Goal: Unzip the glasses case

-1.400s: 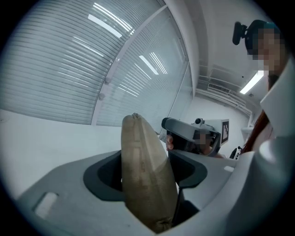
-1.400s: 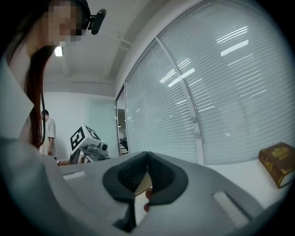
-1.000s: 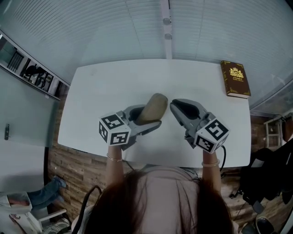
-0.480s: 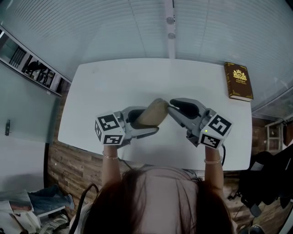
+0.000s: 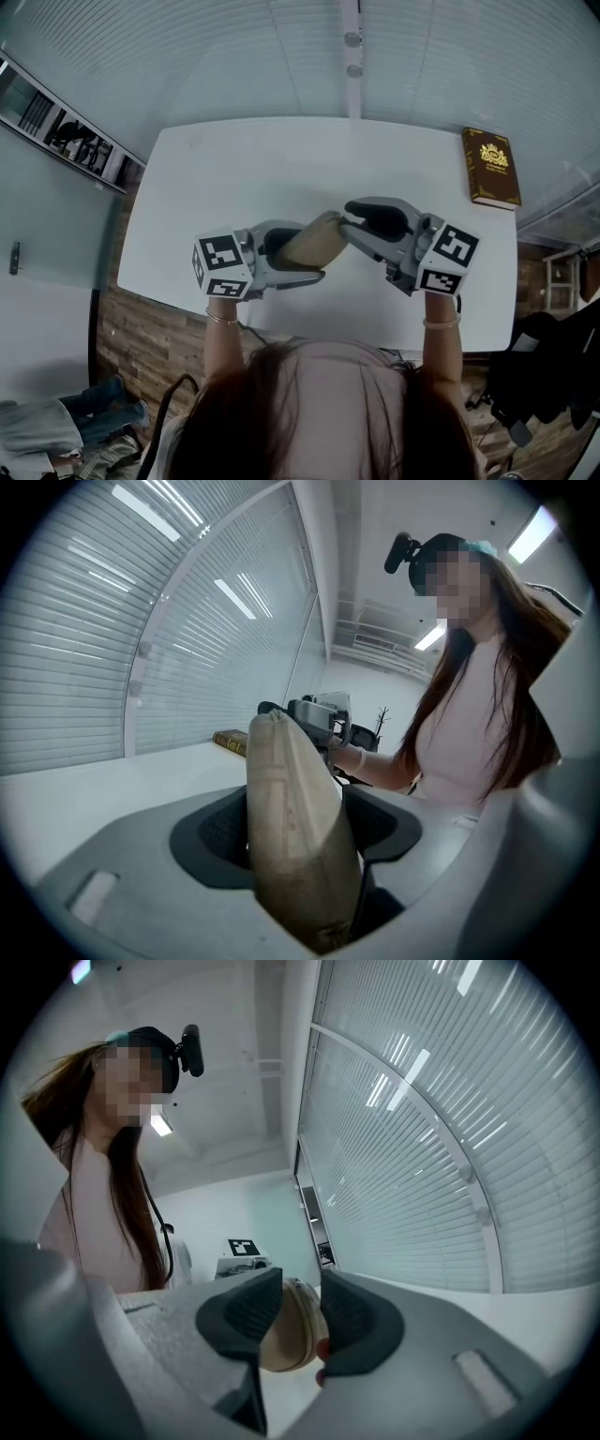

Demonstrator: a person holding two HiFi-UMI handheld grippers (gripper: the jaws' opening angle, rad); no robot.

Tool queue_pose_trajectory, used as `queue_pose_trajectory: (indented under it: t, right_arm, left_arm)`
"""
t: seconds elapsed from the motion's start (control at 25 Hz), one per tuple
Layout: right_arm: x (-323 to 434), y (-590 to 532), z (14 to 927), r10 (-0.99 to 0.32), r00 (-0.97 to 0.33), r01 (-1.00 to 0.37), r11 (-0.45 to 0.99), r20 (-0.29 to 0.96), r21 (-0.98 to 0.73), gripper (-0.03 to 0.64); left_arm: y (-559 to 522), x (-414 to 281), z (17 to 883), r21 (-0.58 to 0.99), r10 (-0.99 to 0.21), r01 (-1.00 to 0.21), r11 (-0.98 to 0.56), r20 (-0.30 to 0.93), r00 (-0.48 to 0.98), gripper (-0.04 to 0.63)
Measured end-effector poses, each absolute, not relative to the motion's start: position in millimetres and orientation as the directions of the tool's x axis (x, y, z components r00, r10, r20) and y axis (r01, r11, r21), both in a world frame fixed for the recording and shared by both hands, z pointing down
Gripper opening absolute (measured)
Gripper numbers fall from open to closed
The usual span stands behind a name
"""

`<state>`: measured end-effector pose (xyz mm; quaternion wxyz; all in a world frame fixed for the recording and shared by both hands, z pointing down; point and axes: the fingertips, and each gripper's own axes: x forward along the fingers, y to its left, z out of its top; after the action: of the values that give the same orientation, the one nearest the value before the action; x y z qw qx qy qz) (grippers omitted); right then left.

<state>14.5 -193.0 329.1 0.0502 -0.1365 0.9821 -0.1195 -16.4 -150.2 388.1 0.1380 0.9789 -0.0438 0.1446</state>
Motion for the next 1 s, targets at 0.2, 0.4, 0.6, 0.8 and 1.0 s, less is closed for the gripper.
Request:
queue_pose_trajectory:
  t: [0.2,0.4,0.6,0.8,1.0]
  right_arm:
    - [13.0,-184.8,329.7,-0.193,-0.979,-0.171,0.949,-0.059,-0.266,0.124]
    - [14.6,-178.5,332.2,-0.114,-0.991,-0.084,0.941,-0.073,-0.329,0.118]
    - [16.8,-183.5,335.4,-0.135,-0.988,-0.103,0.938,-0.077,-0.331,0.104]
    - [23.0,-190.3,337.0,-0.172,-0.982,-0.139,0.937,-0.079,-0.321,0.017]
    - [24.6,-192.0,340.7,-0.191,-0.980,-0.166,0.944,-0.059,-0.284,0.008]
  left_arm:
    - [-141.7,-14.4,389.6,0.273,0.013,-0.073,-0.959,0.301,0.953,0.302]
    - [-137.4,-11.1,389.4,0.278,0.042,-0.043,-0.960,0.294,0.955,0.302]
    - [-142.7,-10.7,391.9,0.282,0.033,-0.054,-0.958,0.296,0.955,0.302]
    - [-147.3,-11.4,393.2,0.283,0.014,-0.074,-0.956,0.297,0.955,0.302]
    - [-149.4,-10.8,396.0,0.276,-0.009,-0.098,-0.956,0.307,0.952,0.302]
